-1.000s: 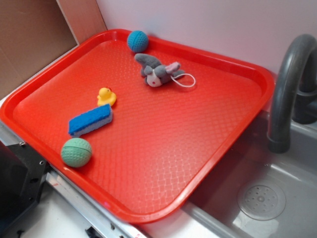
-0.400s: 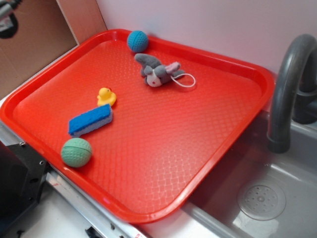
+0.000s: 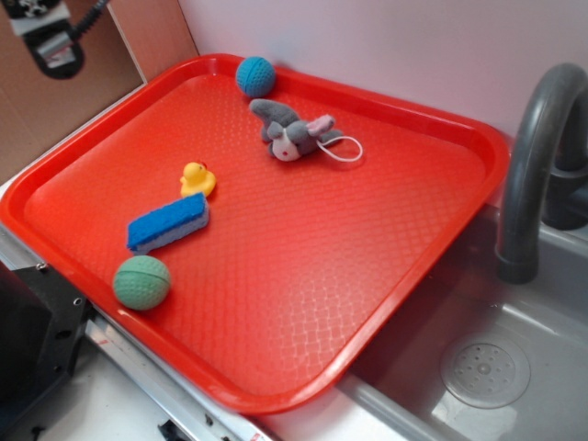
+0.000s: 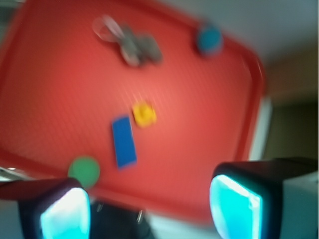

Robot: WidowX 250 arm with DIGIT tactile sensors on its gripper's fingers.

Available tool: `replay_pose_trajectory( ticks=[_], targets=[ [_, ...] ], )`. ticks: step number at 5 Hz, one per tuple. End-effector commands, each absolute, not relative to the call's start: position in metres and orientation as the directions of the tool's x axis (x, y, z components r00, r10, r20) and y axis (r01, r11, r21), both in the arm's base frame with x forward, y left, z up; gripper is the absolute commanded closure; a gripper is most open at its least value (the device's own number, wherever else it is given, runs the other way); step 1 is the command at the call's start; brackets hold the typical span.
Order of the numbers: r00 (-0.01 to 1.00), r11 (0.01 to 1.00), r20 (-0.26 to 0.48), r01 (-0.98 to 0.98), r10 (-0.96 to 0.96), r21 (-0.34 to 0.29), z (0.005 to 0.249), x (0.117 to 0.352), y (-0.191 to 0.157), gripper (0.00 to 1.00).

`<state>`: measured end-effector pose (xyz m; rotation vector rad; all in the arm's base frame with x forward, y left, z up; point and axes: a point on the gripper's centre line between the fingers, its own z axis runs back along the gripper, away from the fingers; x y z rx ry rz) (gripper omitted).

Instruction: Grab the gray animal.

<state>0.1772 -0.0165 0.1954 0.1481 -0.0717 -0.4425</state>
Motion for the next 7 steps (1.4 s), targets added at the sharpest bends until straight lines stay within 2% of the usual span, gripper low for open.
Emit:
replay_pose_trajectory(
  ticks=[1, 2, 3, 4, 5, 7],
  targets=[
    [0.620, 0.622, 0.077, 0.760, -0.781, 0.189, 0.164, 0.223, -0.017, 0.00],
    [0.484, 0.499, 0.129, 0.856, -0.866, 0.139, 0.144, 0.245, -0.023, 0.00],
    [0.456, 0.459, 0.057, 0.877, -0.888, 0.143, 0.132, 0.259, -0.029, 0.00],
    [0.427, 0.430, 0.049, 0.898, -0.903, 0.096, 0.107, 0.275, -0.031, 0.00],
    [0.410, 0.410, 0.008, 0.909, -0.912, 0.079, 0.089, 0.284, -0.033, 0.00],
    [0.361, 0.360, -0.007, 0.932, -0.933, 0.040, 0.058, 0.297, -0.036, 0.00]
  ],
)
